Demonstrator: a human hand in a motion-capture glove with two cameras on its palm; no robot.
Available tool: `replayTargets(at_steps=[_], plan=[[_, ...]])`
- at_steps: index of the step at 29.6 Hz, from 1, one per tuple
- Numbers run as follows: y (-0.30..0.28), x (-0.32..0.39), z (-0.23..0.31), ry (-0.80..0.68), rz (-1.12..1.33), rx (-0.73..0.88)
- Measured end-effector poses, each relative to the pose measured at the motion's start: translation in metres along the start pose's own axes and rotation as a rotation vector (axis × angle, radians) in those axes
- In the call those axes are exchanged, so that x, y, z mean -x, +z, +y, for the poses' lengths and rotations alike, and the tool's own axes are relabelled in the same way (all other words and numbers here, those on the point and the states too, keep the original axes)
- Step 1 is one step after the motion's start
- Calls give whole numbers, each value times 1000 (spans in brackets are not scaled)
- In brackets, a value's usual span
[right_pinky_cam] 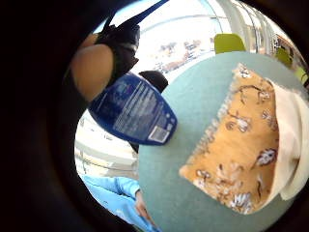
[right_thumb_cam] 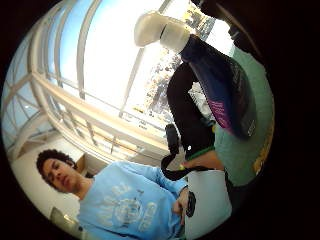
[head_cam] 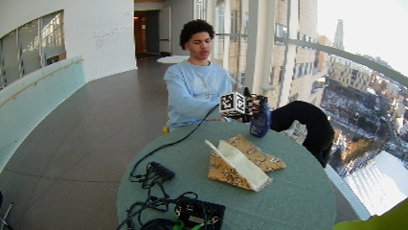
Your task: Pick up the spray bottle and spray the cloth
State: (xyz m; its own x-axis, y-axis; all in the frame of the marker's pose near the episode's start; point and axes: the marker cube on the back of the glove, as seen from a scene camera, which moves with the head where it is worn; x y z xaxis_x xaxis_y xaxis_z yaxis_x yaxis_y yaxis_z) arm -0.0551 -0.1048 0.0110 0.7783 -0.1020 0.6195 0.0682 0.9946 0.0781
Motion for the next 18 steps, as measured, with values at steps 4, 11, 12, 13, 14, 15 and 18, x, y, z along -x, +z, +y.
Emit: replayTargets(at_steps=[4, 11, 12, 13, 14, 15, 18], plan=[[-44, -5, 42, 40, 116, -1], [-108, -27, 120, 132, 284, -13], [-116, -31, 131, 147, 307, -17], [-123, -36, 140, 161, 328, -19], [-129, -40, 148, 174, 347, -20], [-134, -45, 155, 187, 366, -21], [-142, -57, 176, 221, 426, -21]])
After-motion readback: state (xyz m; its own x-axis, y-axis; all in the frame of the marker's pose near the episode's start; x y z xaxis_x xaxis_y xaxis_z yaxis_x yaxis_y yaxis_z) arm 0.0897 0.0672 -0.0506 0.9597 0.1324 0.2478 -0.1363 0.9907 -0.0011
